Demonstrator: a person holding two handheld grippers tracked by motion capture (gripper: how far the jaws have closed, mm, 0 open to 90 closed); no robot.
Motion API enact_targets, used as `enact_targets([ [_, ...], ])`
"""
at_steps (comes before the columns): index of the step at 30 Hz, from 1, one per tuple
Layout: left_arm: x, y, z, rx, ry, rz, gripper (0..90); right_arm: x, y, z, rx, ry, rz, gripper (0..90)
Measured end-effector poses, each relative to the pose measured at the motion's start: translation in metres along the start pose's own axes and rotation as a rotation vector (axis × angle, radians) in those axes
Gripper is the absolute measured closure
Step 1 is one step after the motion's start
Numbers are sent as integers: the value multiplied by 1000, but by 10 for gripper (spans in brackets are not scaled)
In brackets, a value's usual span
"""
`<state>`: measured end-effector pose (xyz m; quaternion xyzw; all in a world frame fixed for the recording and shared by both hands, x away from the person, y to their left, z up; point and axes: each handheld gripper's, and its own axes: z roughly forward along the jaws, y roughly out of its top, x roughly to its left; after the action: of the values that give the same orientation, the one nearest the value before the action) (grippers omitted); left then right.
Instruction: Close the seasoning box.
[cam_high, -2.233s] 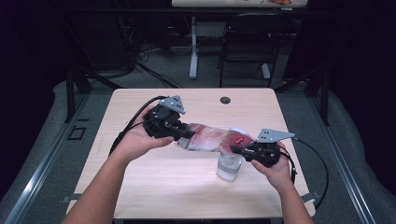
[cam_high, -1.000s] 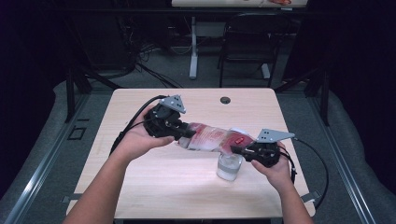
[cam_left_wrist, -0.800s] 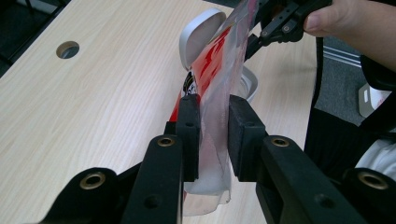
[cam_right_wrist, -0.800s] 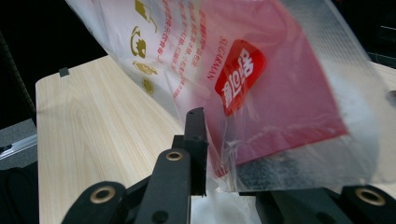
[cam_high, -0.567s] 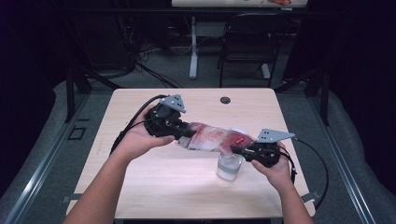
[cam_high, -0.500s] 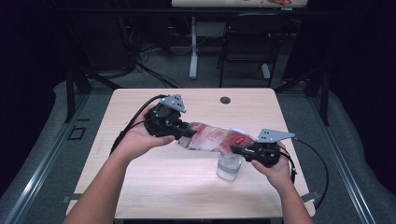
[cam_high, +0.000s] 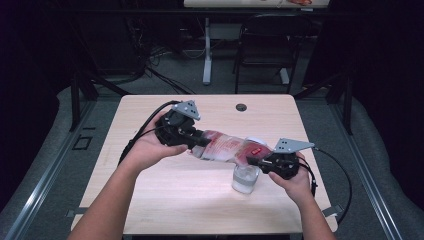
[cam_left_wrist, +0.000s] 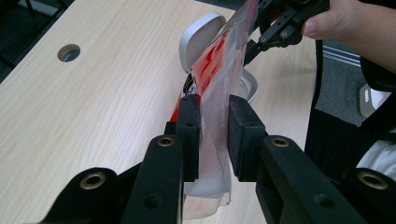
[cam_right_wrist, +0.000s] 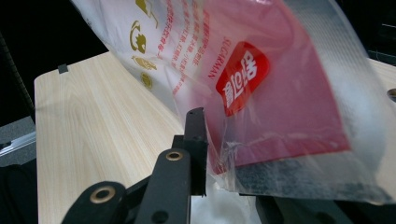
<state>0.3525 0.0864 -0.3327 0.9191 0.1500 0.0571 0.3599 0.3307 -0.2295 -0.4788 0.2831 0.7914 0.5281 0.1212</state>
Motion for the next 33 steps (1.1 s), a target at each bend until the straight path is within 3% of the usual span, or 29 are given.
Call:
enact_targets([
  [33, -2, 5, -3, 3, 2, 7, 765, 0, 0, 0, 7, 3, -2, 789],
])
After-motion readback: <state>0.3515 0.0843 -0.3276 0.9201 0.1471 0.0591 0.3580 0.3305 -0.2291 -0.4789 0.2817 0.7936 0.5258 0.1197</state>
